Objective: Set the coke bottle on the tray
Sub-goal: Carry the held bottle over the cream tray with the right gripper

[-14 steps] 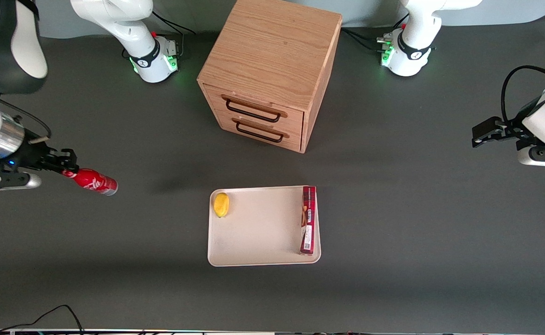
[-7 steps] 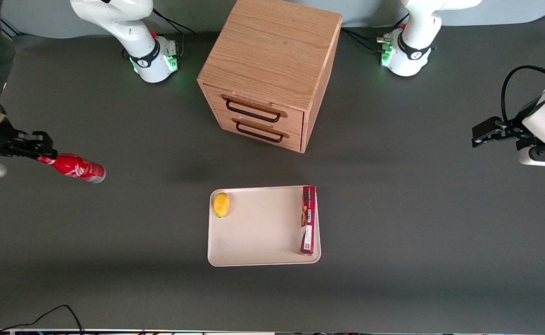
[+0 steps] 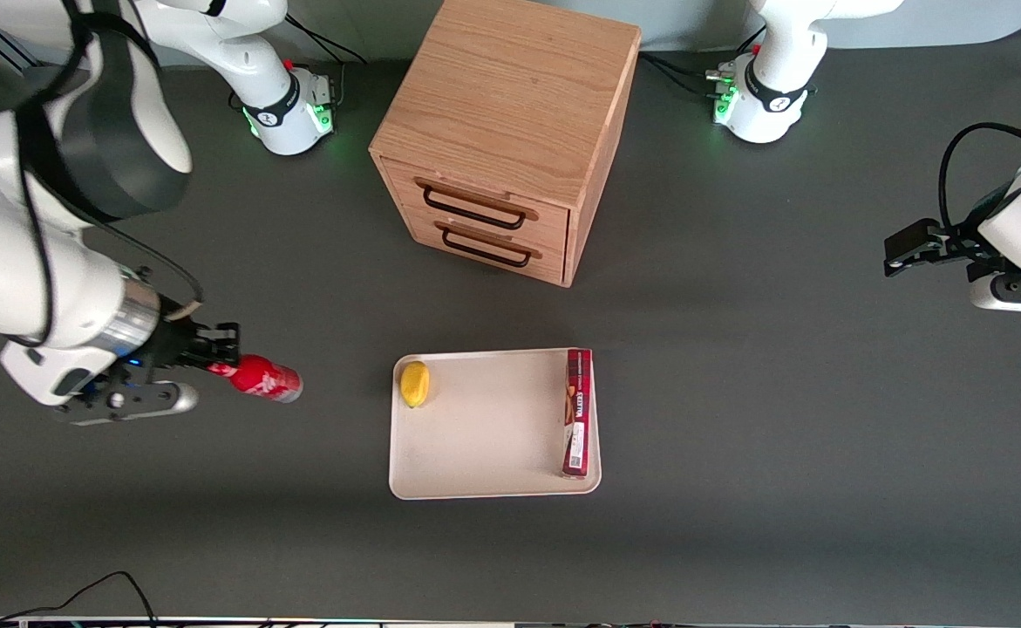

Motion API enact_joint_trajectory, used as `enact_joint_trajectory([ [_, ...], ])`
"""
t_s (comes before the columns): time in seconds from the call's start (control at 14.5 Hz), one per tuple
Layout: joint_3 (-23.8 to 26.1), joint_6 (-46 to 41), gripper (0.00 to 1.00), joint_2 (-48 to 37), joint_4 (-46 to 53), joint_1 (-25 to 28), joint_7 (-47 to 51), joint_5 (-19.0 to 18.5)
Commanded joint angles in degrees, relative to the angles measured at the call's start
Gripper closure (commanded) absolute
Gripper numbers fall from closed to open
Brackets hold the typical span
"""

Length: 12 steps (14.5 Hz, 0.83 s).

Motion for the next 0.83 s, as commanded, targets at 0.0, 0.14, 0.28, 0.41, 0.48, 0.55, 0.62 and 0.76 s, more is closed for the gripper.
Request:
enact_joint_trajectory([
  [0.0,-1.08,2.06,1.00,7.36,8.00,3.49,1.05,0.25],
  [0.14,-0.73,6.19,1.00,9.65,7.92,4.81,1.05,0.34],
  [0.28,-0.55,9.88,1.00,12.20,7.92,6.04,1.14,0.34],
  [0.41,-0.81,12.79,1.00,14.84,8.01,7.80,1.66,0.25],
  [0.48,-0.90,14.28,1.00,15.98,7.92,8.33,2.89,0.25],
  [0.55,-0.99,15.34,1.00,17.21,7.92,9.03,3.68,0.25],
  [0.62,-0.99,17.00,1.00,18.09,7.92,9.21,3.78,0.25],
  [0.76,-0.99,19.03,1.00,20.03,7.83,9.39,3.78,0.25],
])
